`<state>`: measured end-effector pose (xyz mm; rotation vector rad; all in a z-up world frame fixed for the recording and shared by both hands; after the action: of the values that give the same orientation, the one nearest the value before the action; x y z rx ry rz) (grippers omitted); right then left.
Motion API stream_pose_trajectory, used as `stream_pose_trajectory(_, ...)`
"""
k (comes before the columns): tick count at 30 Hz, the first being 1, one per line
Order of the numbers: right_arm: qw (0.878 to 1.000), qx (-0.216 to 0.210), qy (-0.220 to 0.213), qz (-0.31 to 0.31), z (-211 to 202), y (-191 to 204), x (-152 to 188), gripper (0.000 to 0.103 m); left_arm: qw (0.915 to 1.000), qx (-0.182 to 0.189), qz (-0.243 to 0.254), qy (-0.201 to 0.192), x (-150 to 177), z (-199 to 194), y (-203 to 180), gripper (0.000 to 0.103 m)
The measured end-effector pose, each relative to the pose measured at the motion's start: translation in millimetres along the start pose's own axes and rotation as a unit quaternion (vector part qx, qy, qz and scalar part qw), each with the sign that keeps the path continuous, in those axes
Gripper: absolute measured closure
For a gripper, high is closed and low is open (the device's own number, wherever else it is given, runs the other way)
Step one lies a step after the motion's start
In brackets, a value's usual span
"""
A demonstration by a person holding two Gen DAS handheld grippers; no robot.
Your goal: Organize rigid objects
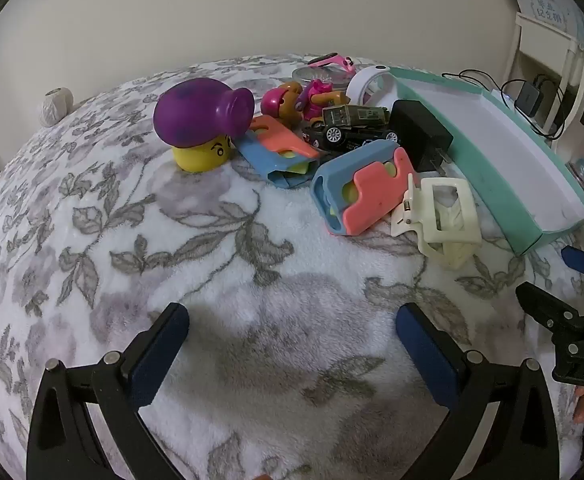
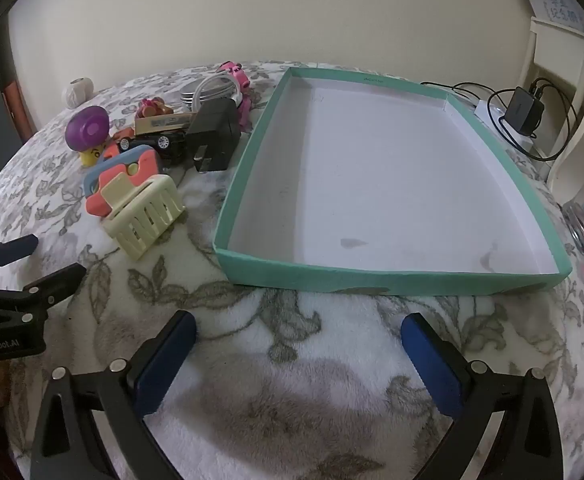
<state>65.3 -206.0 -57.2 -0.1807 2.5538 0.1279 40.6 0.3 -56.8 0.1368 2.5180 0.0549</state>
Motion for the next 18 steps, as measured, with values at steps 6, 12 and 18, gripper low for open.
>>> stream_pose_trajectory(6,1.0,0.0,0.001,0.0,0.0,-0.1,0.0,0.0,1.0,0.001,-0.001,0.0,0.1,0.0,-0.5,0.0)
stream_pose_trajectory(12,1.0,0.0,0.001,0.0,0.0,0.5,0.1,0.0,1.0,0.003,-0.002,0.001,0.1,0.1,-0.4,0.0)
stream_pose_trajectory(18,1.0,-0.001,0.001,0.001,0.0,-0.2,0.0,0.0,1.0,0.003,-0.002,0.001,0.1,0.1,-0.3,0.0)
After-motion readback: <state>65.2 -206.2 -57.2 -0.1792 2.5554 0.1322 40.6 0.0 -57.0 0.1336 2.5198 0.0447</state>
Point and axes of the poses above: each gripper's, at about its wrist camera, not at the fingertips, and z roughly the way its jaws point, y to its left, x to its underside, the point moved 7 cm from there along z, roughly the way its jaws point, and after that the axes turned 6 degrees about z, right-handed, at the moved point
